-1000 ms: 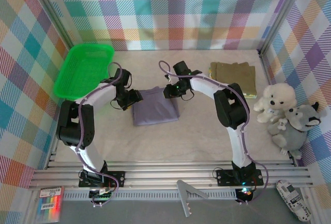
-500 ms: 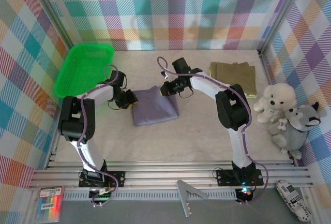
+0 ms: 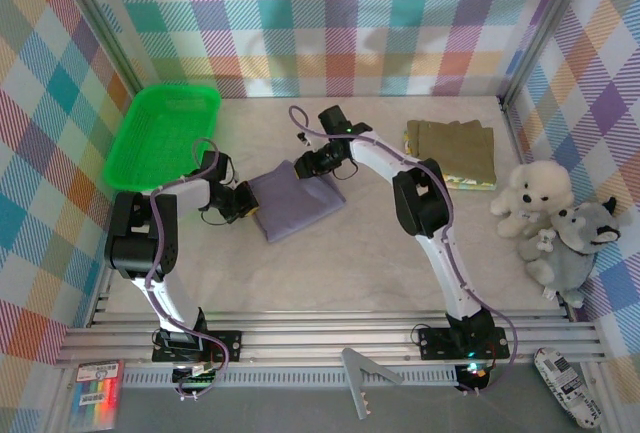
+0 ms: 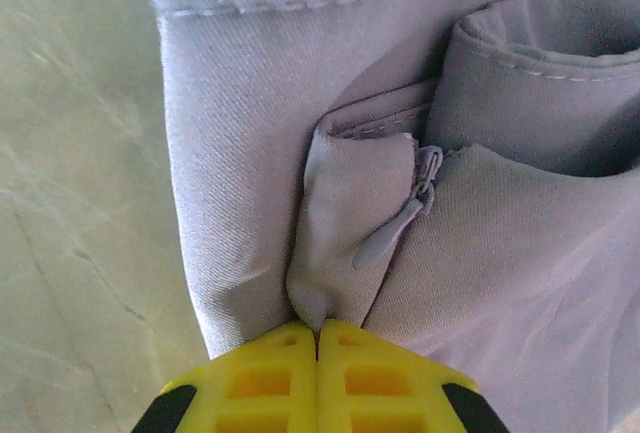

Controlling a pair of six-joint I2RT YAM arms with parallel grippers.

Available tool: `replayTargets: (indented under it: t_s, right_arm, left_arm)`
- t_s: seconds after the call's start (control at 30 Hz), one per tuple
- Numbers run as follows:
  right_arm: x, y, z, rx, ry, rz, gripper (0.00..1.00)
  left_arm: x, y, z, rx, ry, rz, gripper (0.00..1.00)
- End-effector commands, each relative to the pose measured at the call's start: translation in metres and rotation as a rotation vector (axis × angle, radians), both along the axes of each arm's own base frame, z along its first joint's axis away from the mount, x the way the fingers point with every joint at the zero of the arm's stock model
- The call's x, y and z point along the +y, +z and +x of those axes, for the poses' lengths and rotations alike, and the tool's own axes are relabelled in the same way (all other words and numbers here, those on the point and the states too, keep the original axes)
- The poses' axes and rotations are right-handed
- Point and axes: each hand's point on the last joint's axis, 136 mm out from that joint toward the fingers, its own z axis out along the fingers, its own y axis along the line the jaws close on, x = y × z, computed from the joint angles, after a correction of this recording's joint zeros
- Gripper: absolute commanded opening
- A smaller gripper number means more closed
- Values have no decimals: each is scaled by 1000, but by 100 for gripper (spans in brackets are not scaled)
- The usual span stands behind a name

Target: Fold and stack the skirts

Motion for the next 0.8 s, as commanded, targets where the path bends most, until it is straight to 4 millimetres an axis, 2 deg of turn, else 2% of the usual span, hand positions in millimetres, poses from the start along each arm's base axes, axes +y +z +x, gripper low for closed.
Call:
replayTargets:
  t_s: [0.0,0.1,0.2,0.23,0.3,0.37,0.43,0.53,0.63,0.7,0.77]
  right_arm:
    - [-17,-6,4,-10,-25,-105,44]
    - [-20,-11,-4,18,-8,-117,48]
    - [-13,-7,-20,61,54,-56,47]
    - [-10,-5,-25,78,74,-27,44]
    - [-4,1,-31,102,96,22,31]
    - [-2,9,-28,96,74,35,15]
    - [-5,20,-21,59,27,28,7]
    - [-13,42,-15,8,-61,27,0]
    - [-22,60,-20,6,-133,36,0]
    - [-28,62,-28,29,-176,52,0]
    - [-35,52,-39,73,-222,56,0]
  left_arm:
    - [10,-16,-14,41,6,32,0]
    - [12,-19,-16,50,11,32,0]
    - [12,-21,-15,56,8,29,0]
    - [12,-22,-15,56,6,29,0]
    - [12,-22,-14,57,6,26,0]
    - [10,-19,-13,50,2,12,0]
    - [7,-14,-13,41,-4,0,0]
    - [5,-4,-11,17,-17,-14,0]
    - [1,1,-9,3,-30,-38,1]
    - [-1,1,-8,2,-35,-47,2]
    - [-3,-1,-7,11,-40,-61,3]
